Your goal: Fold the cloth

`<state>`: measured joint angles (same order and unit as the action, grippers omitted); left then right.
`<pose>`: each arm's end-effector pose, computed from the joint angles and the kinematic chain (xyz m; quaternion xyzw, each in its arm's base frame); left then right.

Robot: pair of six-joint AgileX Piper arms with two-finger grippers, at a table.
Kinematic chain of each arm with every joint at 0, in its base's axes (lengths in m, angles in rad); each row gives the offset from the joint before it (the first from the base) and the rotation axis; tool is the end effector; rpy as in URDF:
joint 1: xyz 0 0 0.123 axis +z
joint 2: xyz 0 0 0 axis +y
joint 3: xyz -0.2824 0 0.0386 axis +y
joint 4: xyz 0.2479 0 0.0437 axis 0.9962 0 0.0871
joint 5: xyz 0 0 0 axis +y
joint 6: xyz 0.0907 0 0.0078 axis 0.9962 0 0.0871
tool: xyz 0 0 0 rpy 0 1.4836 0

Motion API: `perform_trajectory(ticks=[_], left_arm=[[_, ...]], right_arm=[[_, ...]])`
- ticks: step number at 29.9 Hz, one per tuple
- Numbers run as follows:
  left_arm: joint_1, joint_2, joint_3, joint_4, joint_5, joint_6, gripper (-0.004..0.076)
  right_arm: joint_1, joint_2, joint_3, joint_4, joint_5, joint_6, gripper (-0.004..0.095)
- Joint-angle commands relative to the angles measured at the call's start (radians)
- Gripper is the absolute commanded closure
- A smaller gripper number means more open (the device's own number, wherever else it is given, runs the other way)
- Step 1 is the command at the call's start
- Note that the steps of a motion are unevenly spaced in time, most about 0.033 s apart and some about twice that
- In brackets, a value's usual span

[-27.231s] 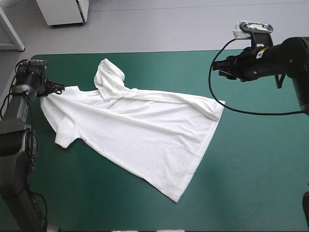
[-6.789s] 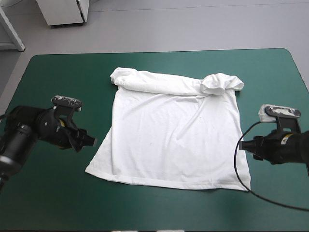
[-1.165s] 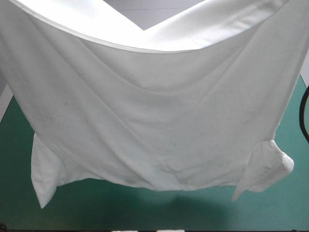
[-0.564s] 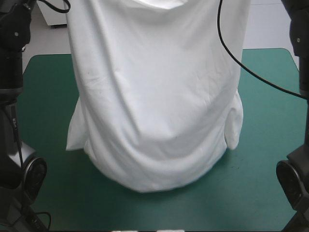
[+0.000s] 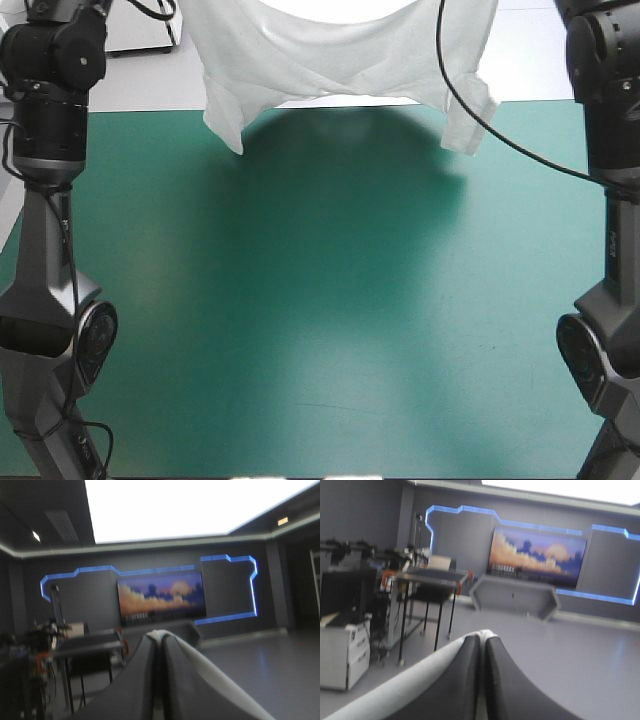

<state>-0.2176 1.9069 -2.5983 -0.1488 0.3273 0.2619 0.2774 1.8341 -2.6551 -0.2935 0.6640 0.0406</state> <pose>0.3647 -0.0851 0.6084 0.1091 0.5184 -0.0536 0.8464 0.3259 0.0759 0.6202 -0.0718 0.6049 -0.0210 0.7928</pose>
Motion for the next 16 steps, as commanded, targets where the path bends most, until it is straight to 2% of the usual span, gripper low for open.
perform_trajectory(ticks=[1,6,12,16], left_arm=[[-0.001,0.021,-0.021,-0.005,0.129,-0.013,0.0746],[-0.001,0.107,-0.021,-0.005,0.291,-0.023,0.0746],[-0.001,0.201,-0.021,0.073,0.434,-0.135,0.0746],[-0.001,0.271,-0.021,0.095,0.577,-0.163,0.0746]], right_arm=[[-0.010,0.025,-0.020,-0.009,0.099,0.033,0.0904],[-0.021,0.116,-0.020,0.005,0.242,0.042,0.0904],[-0.070,0.225,-0.020,0.047,0.447,0.043,0.0908],[-0.109,0.289,-0.019,0.091,0.559,0.033,0.0908]])
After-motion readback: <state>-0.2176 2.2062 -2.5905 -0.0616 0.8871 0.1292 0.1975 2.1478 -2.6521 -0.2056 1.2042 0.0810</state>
